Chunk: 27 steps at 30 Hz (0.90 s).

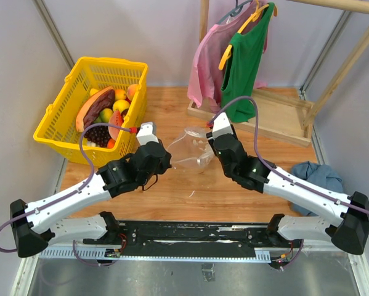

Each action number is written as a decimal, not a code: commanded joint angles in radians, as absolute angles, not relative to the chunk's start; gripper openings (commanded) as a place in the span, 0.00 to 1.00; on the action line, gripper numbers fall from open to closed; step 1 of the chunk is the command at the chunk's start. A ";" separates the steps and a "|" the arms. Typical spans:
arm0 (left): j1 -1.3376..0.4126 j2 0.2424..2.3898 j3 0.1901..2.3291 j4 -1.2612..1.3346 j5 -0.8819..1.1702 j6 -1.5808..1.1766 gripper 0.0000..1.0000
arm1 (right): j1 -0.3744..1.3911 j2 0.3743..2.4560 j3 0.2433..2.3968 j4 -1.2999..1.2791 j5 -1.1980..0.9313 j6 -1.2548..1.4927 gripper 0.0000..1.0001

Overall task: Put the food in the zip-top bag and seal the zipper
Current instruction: Open the zipper of the food storage bag at the center of the board.

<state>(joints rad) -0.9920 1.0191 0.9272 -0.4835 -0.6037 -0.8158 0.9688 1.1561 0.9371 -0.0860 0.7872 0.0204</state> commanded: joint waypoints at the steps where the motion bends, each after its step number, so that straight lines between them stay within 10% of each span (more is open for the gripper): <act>1: -1.002 1.012 0.977 -0.522 -0.607 -0.782 0.00 | 0.958 1.167 0.999 -0.152 0.638 0.009 0.47; 8: -1.002 1.074 1.019 -0.449 -0.516 -0.799 0.00 | 1.037 1.192 1.059 -0.203 0.556 0.015 0.64; 27: -1.002 1.102 1.114 -0.501 -0.595 -0.977 0.00 | 1.074 1.166 1.146 -0.291 0.741 0.012 0.63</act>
<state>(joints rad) -0.9920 1.1091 1.0691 -0.4786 -0.5297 -0.9409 1.0615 1.1915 1.1175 -0.2756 0.6876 0.0231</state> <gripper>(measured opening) 0.015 0.667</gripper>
